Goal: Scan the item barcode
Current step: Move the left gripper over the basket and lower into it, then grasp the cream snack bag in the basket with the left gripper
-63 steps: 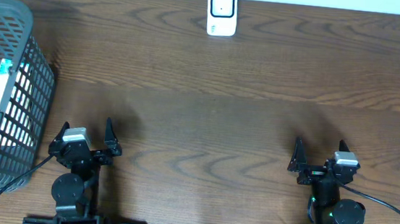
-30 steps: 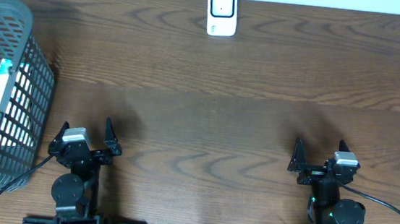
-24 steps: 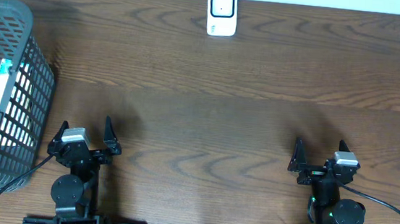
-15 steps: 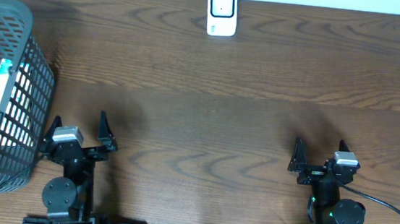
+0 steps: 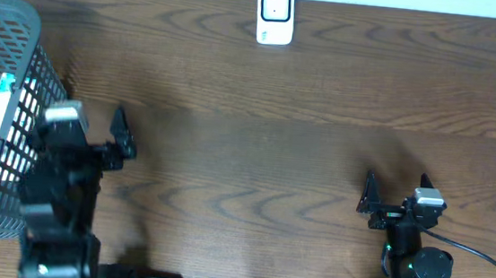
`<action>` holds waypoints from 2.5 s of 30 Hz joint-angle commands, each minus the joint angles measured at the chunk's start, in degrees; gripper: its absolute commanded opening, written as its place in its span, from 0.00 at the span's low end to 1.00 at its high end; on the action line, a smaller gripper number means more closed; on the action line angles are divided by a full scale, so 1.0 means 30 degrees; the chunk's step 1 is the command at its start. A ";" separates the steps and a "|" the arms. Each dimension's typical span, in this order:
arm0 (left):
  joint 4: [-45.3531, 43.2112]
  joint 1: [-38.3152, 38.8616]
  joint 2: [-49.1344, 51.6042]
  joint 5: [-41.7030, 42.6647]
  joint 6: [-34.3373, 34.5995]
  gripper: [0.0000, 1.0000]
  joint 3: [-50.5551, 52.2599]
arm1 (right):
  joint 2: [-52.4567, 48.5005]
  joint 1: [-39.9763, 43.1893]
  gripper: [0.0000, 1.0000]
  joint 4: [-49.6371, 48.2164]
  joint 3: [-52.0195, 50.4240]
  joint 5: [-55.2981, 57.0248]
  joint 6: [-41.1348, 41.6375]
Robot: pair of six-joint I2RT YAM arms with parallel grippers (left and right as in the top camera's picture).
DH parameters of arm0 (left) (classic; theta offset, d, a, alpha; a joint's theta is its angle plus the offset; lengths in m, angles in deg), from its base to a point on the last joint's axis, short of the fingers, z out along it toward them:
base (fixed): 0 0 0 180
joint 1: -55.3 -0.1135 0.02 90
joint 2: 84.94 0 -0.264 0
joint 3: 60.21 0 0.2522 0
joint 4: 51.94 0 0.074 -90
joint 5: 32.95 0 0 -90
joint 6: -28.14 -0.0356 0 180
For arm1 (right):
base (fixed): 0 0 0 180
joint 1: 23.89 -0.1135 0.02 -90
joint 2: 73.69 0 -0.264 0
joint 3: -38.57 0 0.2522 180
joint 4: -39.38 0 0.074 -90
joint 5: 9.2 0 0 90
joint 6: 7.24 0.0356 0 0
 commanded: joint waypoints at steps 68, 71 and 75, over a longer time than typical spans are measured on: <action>1.2757 -1.5467 2.2046 -0.2025 1.1249 0.98 -1.3172 | 0.0109 -0.0182 0.99 0.0087 -0.0029 -0.0029 -0.0219; 1.1701 -1.5467 2.2046 -0.1698 1.0615 0.98 -1.2123 | 0.0109 -0.0182 0.99 0.0087 -0.0029 -0.0029 -0.0219; 1.1409 -1.5467 2.2054 -0.0954 1.0367 0.98 -1.1759 | 0.0109 -0.0182 0.99 0.0087 -0.0029 -0.0036 -0.0219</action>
